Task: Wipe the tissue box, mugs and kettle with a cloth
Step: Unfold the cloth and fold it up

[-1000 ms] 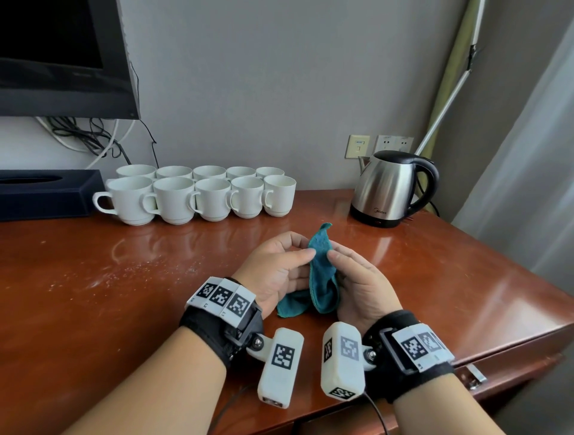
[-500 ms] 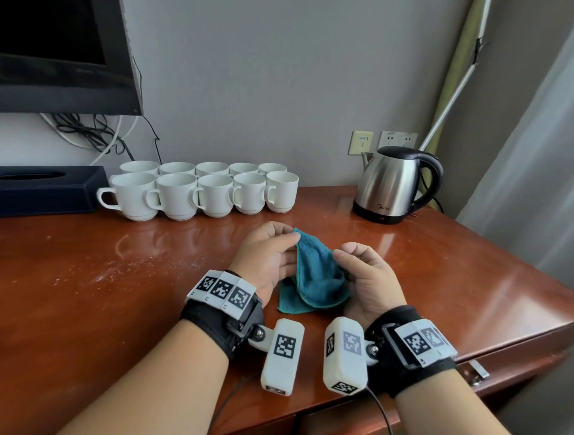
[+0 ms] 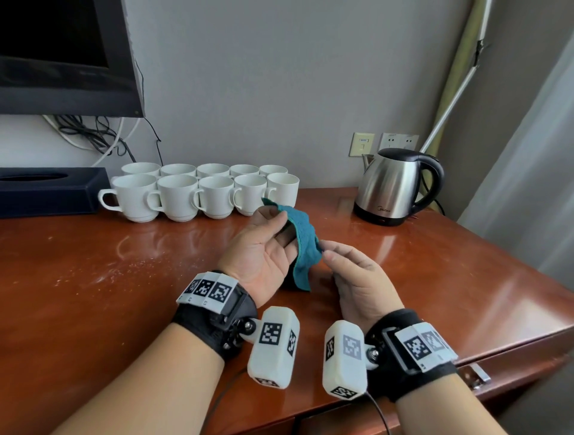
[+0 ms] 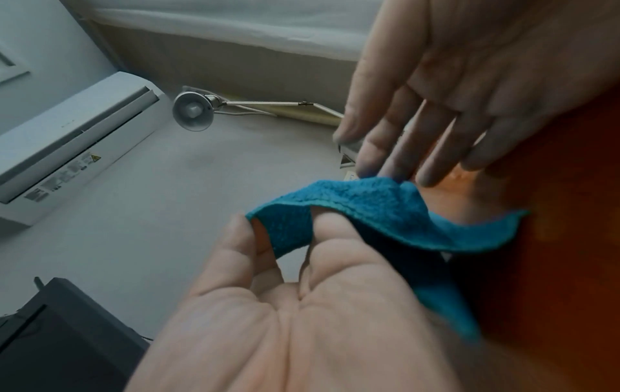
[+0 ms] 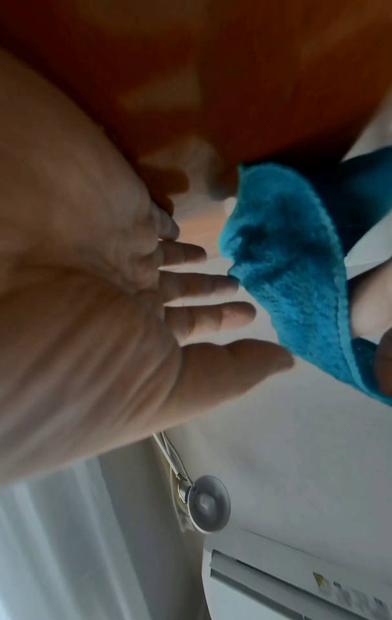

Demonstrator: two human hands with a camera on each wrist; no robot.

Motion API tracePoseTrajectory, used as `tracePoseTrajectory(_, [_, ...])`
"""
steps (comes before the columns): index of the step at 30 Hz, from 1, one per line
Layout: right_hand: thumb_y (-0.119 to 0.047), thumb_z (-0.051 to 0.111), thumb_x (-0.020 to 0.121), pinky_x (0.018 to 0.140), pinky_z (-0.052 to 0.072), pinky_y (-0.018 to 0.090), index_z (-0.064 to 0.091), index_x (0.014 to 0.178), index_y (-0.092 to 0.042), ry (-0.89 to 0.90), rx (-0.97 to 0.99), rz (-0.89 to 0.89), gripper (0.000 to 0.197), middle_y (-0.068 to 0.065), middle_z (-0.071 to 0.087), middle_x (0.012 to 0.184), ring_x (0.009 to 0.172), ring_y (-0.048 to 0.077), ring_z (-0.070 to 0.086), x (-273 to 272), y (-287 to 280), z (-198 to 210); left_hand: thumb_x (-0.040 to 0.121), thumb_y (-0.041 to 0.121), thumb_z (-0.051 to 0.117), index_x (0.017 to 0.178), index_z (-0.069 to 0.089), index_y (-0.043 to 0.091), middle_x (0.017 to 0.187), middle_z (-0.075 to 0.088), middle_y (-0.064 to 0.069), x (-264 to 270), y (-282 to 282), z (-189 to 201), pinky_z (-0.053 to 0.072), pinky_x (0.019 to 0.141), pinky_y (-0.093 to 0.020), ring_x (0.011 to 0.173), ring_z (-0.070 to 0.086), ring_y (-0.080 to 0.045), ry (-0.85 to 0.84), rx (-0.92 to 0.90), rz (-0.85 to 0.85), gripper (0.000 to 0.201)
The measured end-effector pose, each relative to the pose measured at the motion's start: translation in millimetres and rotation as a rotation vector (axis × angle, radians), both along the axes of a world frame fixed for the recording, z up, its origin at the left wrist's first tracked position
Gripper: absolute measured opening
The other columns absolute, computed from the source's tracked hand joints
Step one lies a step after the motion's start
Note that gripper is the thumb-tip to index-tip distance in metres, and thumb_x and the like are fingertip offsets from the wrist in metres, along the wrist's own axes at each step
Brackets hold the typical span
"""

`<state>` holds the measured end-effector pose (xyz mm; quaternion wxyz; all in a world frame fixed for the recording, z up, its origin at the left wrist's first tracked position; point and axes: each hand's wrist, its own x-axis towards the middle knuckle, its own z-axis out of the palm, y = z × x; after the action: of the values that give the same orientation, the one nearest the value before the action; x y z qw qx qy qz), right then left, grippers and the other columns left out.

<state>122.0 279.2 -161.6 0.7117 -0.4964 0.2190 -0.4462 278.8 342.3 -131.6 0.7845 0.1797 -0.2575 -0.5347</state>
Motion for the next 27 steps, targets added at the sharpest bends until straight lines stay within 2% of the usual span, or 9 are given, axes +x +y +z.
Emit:
tracePoseTrajectory(2, [-0.004, 0.082, 0.077, 0.100, 0.054, 0.047, 0.067, 0.126, -0.002, 0.055, -0.044, 0.091, 0.051, 0.020, 0.072, 0.123, 0.113, 0.038, 0.068, 0.2, -1.8, -3.1, 0.090, 0.004, 0.066, 0.095, 0.060, 0.013, 0.109, 0.066, -0.014, -0.8, -0.7, 0.0, 0.055, 0.105, -0.043, 0.114, 0.063, -0.030, 0.004, -0.033, -0.005, 0.013])
tracePoseTrajectory(5, [0.000, 0.083, 0.070, 0.093, 0.058, 0.033, 0.064, 0.134, -0.010, 0.172, -0.157, 0.159, 0.067, 0.011, 0.075, 0.124, 0.112, 0.025, 0.071, -1.0, -4.7, -4.9, 0.086, 0.003, 0.066, 0.091, 0.061, 0.013, 0.104, 0.066, -0.013, -3.0, -2.2, 0.1, 0.055, 0.104, -0.042, 0.106, 0.066, -0.028, 0.016, -0.045, 0.016, 0.012])
tracePoseTrajectory(7, [-0.005, 0.089, 0.070, 0.100, 0.056, 0.043, 0.062, 0.139, -0.016, 0.230, -0.215, 0.195, 0.074, 0.008, 0.073, 0.128, 0.117, 0.029, 0.070, 1.4, -6.7, -6.1, 0.084, 0.004, 0.065, 0.091, 0.061, 0.013, 0.103, 0.067, -0.013, -5.0, -3.1, 0.7, 0.056, 0.103, -0.042, 0.107, 0.066, -0.027, 0.010, -0.041, 0.026, 0.012])
tracePoseTrajectory(9, [-0.020, 0.090, 0.070, 0.108, 0.050, 0.053, 0.065, 0.135, -0.024, 0.309, -0.304, 0.166, 0.069, 0.004, 0.072, 0.131, 0.122, 0.030, 0.067, 5.2, -7.6, -10.6, 0.084, 0.003, 0.067, 0.092, 0.062, 0.012, 0.103, 0.068, -0.013, -7.3, -4.0, 0.1, 0.057, 0.101, -0.041, 0.106, 0.066, -0.027, -0.010, -0.032, 0.034, 0.013])
tracePoseTrajectory(11, [-0.024, 0.085, 0.074, 0.108, 0.050, 0.055, 0.073, 0.123, -0.028, 0.349, -0.369, 0.082, 0.051, 0.001, 0.074, 0.125, 0.119, 0.027, 0.069, 8.1, -6.7, -13.0, 0.084, 0.002, 0.070, 0.097, 0.064, 0.011, 0.104, 0.068, -0.014, -9.7, -4.6, -1.4, 0.055, 0.103, -0.042, 0.104, 0.067, -0.028, -0.040, 0.000, 0.035, 0.016])
tracePoseTrajectory(15, [-0.006, 0.071, 0.092, 0.100, 0.055, 0.057, 0.080, 0.101, -0.015, 0.313, -0.283, -0.033, 0.016, 0.013, 0.079, 0.103, 0.102, 0.038, 0.074, 8.8, -4.0, -14.3, 0.086, 0.004, 0.067, 0.114, 0.066, 0.011, 0.127, 0.068, -0.011, -11.0, -5.8, -4.0, 0.055, 0.104, -0.040, 0.111, 0.068, -0.024, -0.092, 0.051, 0.040, 0.029])
tracePoseTrajectory(19, [-0.004, 0.061, 0.098, 0.090, 0.056, 0.058, 0.081, 0.092, -0.010, 0.252, -0.151, -0.125, 0.021, 0.024, 0.077, 0.098, 0.088, 0.033, 0.072, 9.9, -4.7, -11.4, 0.089, 0.004, 0.063, 0.100, 0.065, 0.012, 0.111, 0.073, -0.008, -5.2, -7.0, -5.8, 0.056, 0.103, -0.038, 0.109, 0.069, -0.023, -0.107, 0.082, 0.120, 0.014])
tracePoseTrajectory(24, [-0.023, 0.069, 0.085, 0.105, 0.050, 0.062, 0.080, 0.093, -0.011, 0.146, -0.047, -0.240, 0.017, 0.023, 0.076, 0.107, 0.114, 0.048, 0.066, 14.3, -11.9, -16.1, 0.099, -0.003, 0.057, 0.091, 0.061, 0.016, 0.107, 0.068, -0.012, 7.2, -11.6, -11.3, 0.060, 0.084, -0.029, 0.106, 0.067, -0.025, -0.204, 0.181, 0.244, 0.021])
tracePoseTrajectory(27, [-0.020, 0.067, 0.092, 0.098, 0.053, 0.059, 0.075, 0.082, -0.016, 0.168, -0.002, -0.273, 0.013, 0.025, 0.075, 0.102, 0.100, 0.042, 0.070, 14.0, -8.7, -14.3, 0.098, -0.005, 0.059, 0.090, 0.062, 0.013, 0.104, 0.067, -0.015, 9.5, -7.8, -13.1, 0.059, 0.079, -0.029, 0.099, 0.066, -0.026, -0.324, 0.257, 0.297, 0.020])
